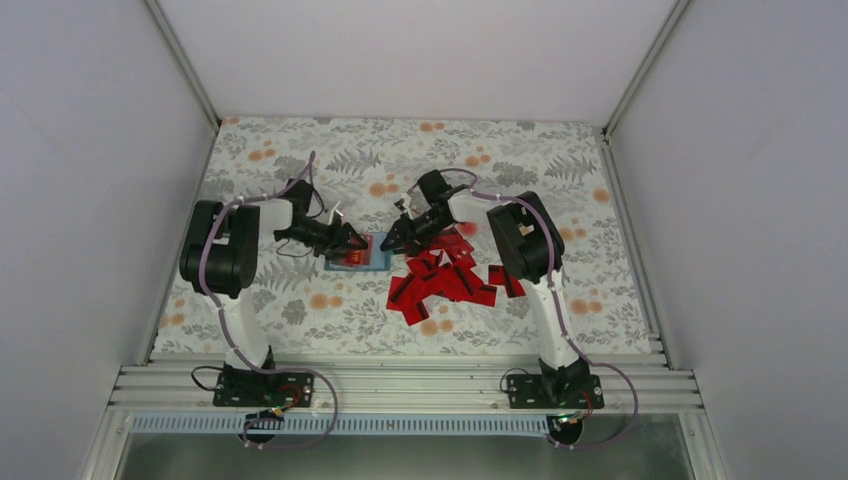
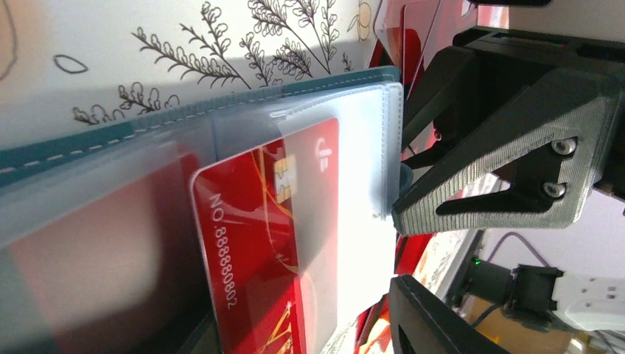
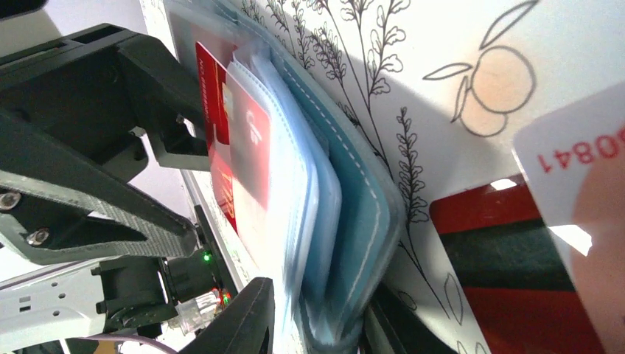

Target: Put the credit cards into the card holder

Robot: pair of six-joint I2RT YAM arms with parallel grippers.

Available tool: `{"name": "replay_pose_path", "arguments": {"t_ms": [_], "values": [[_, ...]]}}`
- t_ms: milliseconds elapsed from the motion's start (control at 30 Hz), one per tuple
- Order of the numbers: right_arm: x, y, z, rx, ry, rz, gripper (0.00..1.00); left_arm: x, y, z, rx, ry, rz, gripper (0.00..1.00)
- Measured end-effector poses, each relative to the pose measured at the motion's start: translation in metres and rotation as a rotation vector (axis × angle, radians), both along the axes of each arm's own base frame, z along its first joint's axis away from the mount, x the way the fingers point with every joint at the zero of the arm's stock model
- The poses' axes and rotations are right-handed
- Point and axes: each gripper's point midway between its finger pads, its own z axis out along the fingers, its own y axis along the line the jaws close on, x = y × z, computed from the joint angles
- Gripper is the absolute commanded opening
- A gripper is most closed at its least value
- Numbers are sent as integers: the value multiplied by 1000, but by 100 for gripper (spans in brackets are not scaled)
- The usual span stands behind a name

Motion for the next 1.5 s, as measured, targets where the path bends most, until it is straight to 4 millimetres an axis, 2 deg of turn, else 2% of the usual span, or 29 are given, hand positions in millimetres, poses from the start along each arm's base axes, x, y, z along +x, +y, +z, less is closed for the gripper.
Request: {"name": "replay_pose_path", "arguments": {"t_ms": [233,367,667,967,1500], "values": [[0,0,0,-1,-2,-1,30,1,5,12,50,-36,4,99],[0,0,0,-3,-4,-1,30,2,3,18,68,-55,0,100],[1,0,1,-42,-39,-8,30,0,11,14,207,-55,13,100],[1,-7,2,-129,-109,-33,30,-7,8,9,363,-38,28,100],[-2,-9,1,-164,-134,-39,29,-15,-13,2,533,-8,25,100]]}}
